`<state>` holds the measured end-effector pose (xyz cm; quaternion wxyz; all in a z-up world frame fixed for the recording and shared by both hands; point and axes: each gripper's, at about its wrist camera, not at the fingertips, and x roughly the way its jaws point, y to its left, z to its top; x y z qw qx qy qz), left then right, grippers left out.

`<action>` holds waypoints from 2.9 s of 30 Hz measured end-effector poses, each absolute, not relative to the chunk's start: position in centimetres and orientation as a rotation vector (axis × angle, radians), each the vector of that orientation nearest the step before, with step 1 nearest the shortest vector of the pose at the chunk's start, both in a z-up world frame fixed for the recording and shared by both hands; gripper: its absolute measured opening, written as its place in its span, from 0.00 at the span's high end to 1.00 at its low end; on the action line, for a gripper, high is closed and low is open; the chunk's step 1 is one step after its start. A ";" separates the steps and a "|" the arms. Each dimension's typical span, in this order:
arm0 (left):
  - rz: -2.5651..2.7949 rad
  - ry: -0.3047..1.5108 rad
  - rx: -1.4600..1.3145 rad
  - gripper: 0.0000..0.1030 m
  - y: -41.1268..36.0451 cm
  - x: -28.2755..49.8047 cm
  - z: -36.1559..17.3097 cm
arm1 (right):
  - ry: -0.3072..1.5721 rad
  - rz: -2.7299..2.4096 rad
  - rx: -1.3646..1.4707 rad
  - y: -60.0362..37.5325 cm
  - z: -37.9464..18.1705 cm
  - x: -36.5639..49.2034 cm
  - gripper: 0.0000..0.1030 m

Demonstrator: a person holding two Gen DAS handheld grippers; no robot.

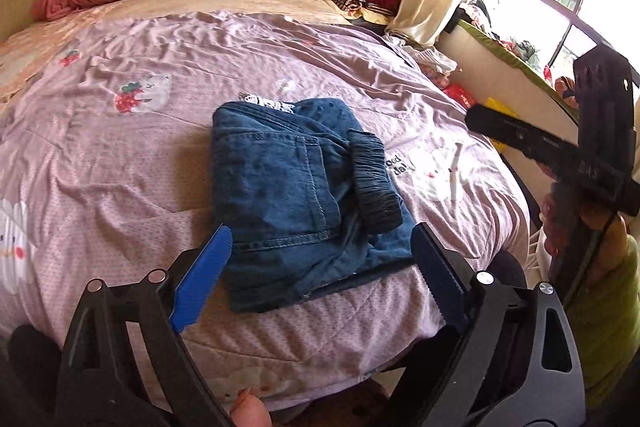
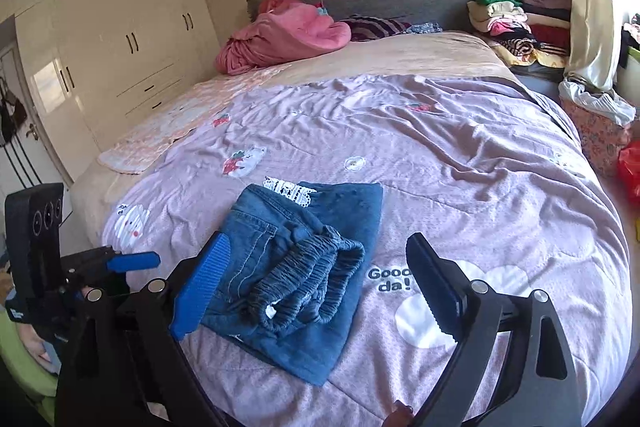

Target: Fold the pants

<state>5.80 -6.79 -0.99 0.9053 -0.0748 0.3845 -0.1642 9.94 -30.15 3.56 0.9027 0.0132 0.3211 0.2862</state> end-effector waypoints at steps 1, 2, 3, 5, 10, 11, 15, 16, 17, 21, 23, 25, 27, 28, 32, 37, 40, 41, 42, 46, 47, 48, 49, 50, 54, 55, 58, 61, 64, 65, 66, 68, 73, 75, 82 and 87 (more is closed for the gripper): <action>-0.334 0.792 -0.156 0.18 -6.6 5.7 -0.9 | 0.665 0.590 0.028 -30.2 3.5 9.7 0.13; -0.329 0.790 -0.158 0.17 -6.5 5.8 -0.9 | 0.665 0.588 0.028 -30.2 3.4 9.6 0.13; -0.325 0.789 -0.160 0.17 -6.3 5.7 -0.8 | 0.667 0.586 0.027 -30.3 3.4 9.5 0.12; -0.313 0.785 -0.164 0.16 -5.8 5.8 -0.7 | 0.673 0.587 0.025 -30.3 3.1 9.1 0.12; -0.266 0.784 -0.177 0.14 -4.3 5.8 -0.7 | 0.682 0.578 0.013 -30.3 2.8 8.6 0.10; -0.259 0.784 -0.181 0.14 -4.0 5.8 -0.7 | 0.686 0.575 0.011 -30.3 2.7 8.6 0.10; -0.219 0.787 -0.197 0.11 -2.7 5.8 -0.7 | 0.701 0.565 -0.002 -30.2 2.2 8.5 0.10; -0.209 0.788 -0.202 0.10 -2.3 5.9 -0.8 | 0.704 0.562 -0.010 -30.1 2.1 8.4 0.10; -0.201 0.791 -0.206 0.10 -1.9 6.0 -0.8 | 0.707 0.555 -0.019 -30.0 1.9 8.4 0.10; -0.175 0.802 -0.221 0.10 -1.0 6.1 -1.2 | 0.729 0.531 -0.043 -29.8 1.1 8.7 0.10; -0.167 0.809 -0.221 0.10 -0.9 6.2 -1.5 | 0.741 0.519 -0.058 -29.7 0.6 8.8 0.10; -0.166 0.818 -0.216 0.10 -1.0 6.4 -1.8 | 0.754 0.510 -0.057 -29.8 0.3 9.1 0.10; -0.169 0.828 -0.213 0.10 -1.2 6.6 -2.1 | 0.770 0.504 -0.048 -29.9 -0.2 9.3 0.10; -0.171 0.835 -0.208 0.10 -1.4 6.7 -2.3 | 0.778 0.498 -0.046 -30.0 -0.4 9.4 0.10; -0.180 0.855 -0.194 0.10 -2.2 7.5 -3.1 | 0.805 0.481 -0.030 -30.4 -1.4 10.0 0.10; -0.169 0.870 -0.181 0.10 -2.9 9.1 -4.3 | 0.838 0.488 -0.018 -30.3 -2.5 10.6 0.10; -0.175 0.897 -0.194 0.10 -3.2 10.2 -5.0 | 0.859 0.499 0.003 -30.2 -3.3 11.0 0.10; -0.173 0.905 -0.196 0.10 -3.3 10.5 -5.3 | 0.865 0.500 0.011 -30.2 -3.5 11.2 0.10; -0.176 0.911 -0.197 0.10 -3.3 10.7 -5.5 | 0.872 0.502 0.019 -30.2 -3.7 11.3 0.10; -0.179 0.923 -0.199 0.10 -3.4 11.7 -6.0 | 0.888 0.503 0.035 -30.2 -4.3 11.9 0.10; -0.176 0.925 -0.201 0.10 -3.4 11.9 -6.1 | 0.890 0.501 0.036 -30.2 -4.4 12.0 0.10; -0.173 0.928 -0.205 0.10 -3.4 12.2 -6.2 | 0.890 0.500 0.037 -30.2 -4.4 12.2 0.10; -0.178 0.931 -0.213 0.10 -3.3 12.4 -6.3 | 0.890 0.501 0.040 -30.2 -4.5 12.3 0.10; -0.182 0.933 -0.218 0.10 -3.4 12.6 -6.4 | 0.892 0.503 0.044 -30.2 -4.6 12.4 0.10; -0.193 0.934 -0.218 0.10 -3.6 13.4 -6.5 | 0.906 0.510 0.050 -29.9 -5.0 13.4 0.10; -0.200 0.932 -0.217 0.10 -3.7 13.7 -6.6 | 0.909 0.514 0.052 -29.8 -5.2 13.6 0.10; -0.214 0.928 -0.204 0.10 -4.3 14.3 -6.8 | 0.926 0.537 0.072 -29.5 -5.7 14.6 0.18; -0.231 0.937 -0.213 0.17 -4.6 14.9 -7.1 | 0.938 0.562 0.103 -29.4 -6.0 15.4 0.24; -0.243 0.937 -0.217 0.25 -4.9 15.2 -7.3 | 0.951 0.579 0.116 -29.2 -6.4 16.0 0.31; -0.249 0.940 -0.222 0.27 -4.9 15.4 -7.3 | 0.955 0.587 0.123 -29.1 -6.5 16.3 0.32; -0.251 0.940 -0.222 0.29 -5.0 15.4 -7.3 | 0.958 0.599 0.131 -29.0 -6.5 16.5 0.36; -0.253 0.940 -0.221 0.33 -5.2 15.6 -7.3 | 0.966 0.616 0.143 -28.7 -6.7 16.9 0.40; -0.258 0.943 -0.219 0.40 -5.5 16.2 -7.3 | 0.989 0.661 0.182 -28.2 -7.1 18.0 0.48; -0.260 0.943 -0.223 0.42 -5.6 16.5 -7.3 | 0.999 0.675 0.198 -28.1 -7.3 18.5 0.48; -0.267 0.934 -0.248 0.50 -5.7 16.8 -7.6 | 1.002 0.723 0.247 -27.8 -7.9 19.7 0.49; -0.267 0.928 -0.233 0.64 -6.4 16.5 -7.2 | 0.961 0.745 0.254 -27.7 -7.8 18.8 0.56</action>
